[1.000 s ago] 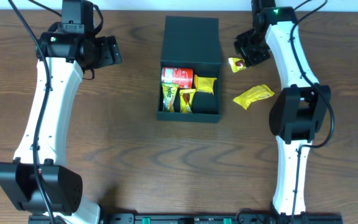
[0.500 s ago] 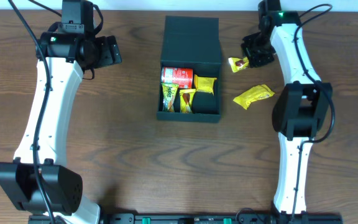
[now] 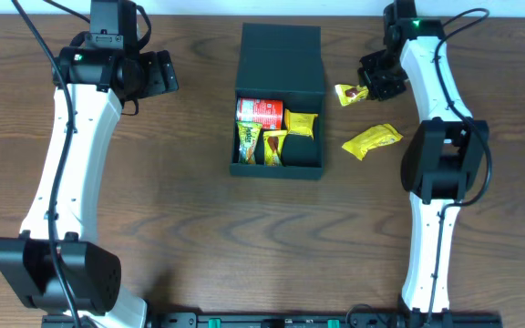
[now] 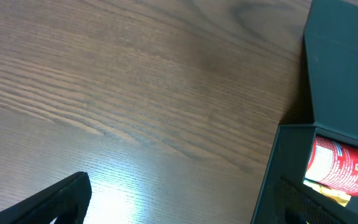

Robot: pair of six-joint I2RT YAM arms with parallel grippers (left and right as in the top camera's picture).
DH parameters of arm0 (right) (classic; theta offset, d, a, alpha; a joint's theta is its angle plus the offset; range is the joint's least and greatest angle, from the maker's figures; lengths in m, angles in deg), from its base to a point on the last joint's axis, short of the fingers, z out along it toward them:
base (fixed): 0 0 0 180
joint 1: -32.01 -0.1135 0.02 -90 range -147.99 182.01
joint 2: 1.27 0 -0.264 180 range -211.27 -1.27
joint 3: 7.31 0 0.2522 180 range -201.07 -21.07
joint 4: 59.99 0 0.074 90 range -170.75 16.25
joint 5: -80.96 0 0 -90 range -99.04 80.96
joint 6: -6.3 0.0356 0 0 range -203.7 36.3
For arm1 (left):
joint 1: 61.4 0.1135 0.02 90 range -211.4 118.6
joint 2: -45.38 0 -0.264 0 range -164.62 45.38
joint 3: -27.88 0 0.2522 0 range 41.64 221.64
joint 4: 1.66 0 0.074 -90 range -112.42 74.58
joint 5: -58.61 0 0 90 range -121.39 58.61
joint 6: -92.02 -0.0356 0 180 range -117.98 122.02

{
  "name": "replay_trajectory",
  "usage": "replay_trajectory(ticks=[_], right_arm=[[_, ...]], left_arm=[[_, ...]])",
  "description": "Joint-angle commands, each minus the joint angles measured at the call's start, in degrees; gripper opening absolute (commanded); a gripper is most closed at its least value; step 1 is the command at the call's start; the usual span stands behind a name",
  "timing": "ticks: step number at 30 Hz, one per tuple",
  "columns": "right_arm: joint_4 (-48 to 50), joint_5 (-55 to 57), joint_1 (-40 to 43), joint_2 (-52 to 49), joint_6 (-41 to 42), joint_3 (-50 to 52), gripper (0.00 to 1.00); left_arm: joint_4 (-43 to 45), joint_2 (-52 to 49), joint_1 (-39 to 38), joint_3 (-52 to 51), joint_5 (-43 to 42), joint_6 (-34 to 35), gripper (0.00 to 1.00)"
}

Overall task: Pack container
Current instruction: 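Grasp the small yellow Apollo pack with the right gripper and lift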

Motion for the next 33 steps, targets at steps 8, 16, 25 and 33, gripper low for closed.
replay_trajectory(ticks=[8,16,25,33], right_arm=[[0.76,-0.26,-0.04,-1.7,-1.66,-0.57,0.34],[1.46,-1.14,-0.15,-2.34,-1.73,-0.57,0.33],[1.73,-2.49,-0.15,-2.36,-2.78,-0.59,0.07],[0.55,-6.25,-0.37,-0.42,-17.42,-2.34,0.02]], left_arm=[[-0.2,-0.39,0.22,-0.11,1.03,-0.57,0.94],[-0.22,-0.39,0.22,-0.11,1.03,-0.57,0.95],[-0.22,-0.39,0.22,-0.11,1.03,-0.59,0.95],[-0.17,-0.39,0.22,-0.11,1.05,-0.59,0.95]])
